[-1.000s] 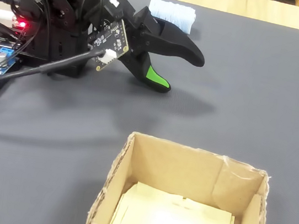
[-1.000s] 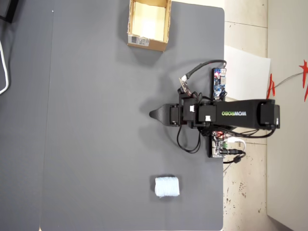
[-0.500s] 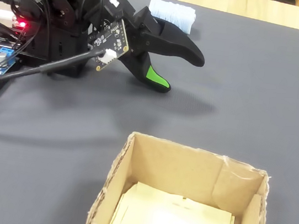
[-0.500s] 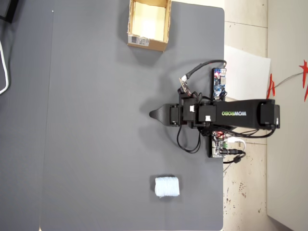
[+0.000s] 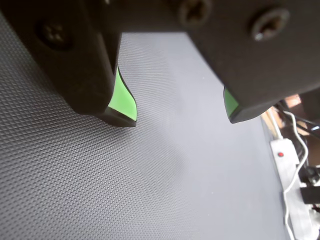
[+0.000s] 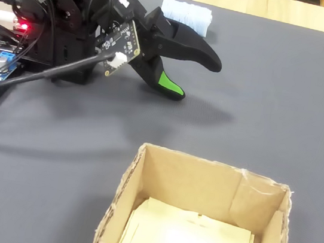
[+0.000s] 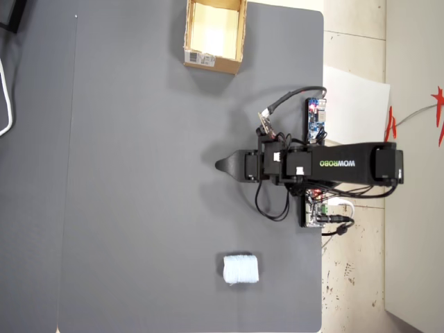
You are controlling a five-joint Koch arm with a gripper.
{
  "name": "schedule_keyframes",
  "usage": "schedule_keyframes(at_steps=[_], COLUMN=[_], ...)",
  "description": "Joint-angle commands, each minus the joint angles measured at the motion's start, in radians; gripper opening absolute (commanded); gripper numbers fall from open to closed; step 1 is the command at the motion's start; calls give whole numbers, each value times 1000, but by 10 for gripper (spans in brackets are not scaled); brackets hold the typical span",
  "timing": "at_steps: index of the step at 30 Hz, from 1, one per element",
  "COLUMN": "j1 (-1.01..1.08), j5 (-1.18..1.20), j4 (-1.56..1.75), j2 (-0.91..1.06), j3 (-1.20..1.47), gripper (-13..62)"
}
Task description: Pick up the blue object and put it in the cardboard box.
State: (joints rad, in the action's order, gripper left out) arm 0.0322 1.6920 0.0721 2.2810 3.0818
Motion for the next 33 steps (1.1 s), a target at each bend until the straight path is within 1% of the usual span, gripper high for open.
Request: schedule_keyframes(at_steps=[1,16,19,33], j1=[-11,-75,-97,-284], j5=[69,161,212,305], j4=[-34,-40,-52,-72], j2=[86,86,86,86], j3=[37,31,26,3], gripper=[338,338,338,338])
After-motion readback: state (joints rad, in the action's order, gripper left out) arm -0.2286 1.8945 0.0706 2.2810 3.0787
